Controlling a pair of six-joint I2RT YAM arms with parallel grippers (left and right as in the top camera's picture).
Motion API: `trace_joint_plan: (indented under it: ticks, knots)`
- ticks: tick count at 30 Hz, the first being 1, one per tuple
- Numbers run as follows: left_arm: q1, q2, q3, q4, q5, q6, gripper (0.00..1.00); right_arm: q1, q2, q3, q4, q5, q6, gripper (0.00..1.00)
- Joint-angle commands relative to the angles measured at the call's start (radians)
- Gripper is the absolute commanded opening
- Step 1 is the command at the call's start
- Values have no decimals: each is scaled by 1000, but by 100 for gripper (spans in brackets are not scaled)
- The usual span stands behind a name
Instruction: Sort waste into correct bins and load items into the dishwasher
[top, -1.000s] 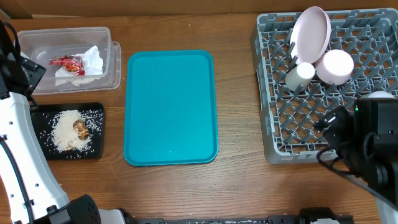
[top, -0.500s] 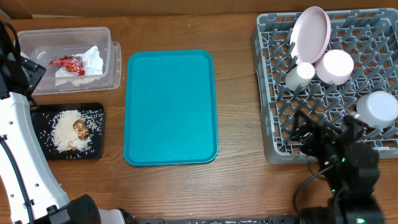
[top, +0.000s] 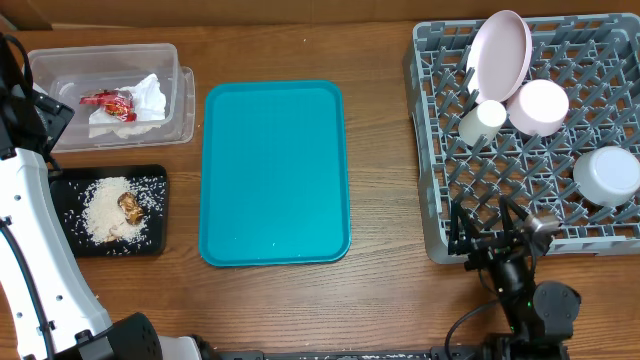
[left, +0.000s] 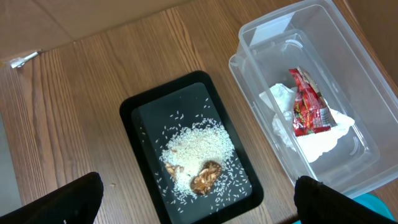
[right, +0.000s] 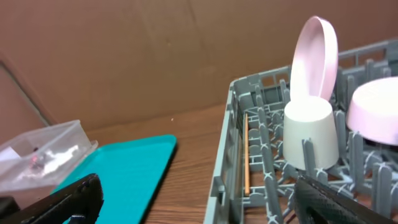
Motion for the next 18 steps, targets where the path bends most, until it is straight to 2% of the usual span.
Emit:
trace_joint_plan:
  ticks: [1,5,13,18]
  knots:
    - [-1,3,-1,1,2,-14,100,-16,-52,-42,15,-10,-100,100]
    - [-1,3,-1,1,2,-14,100,-16,-53,-60,40,15,-147,100]
    - [-1,3,-2,1,2,-14,100,-16,-53,-60,-1,230,-96,100]
    - [-1,3,-2,1,2,-14,100,-16,-53,-60,-6,267,-95,100]
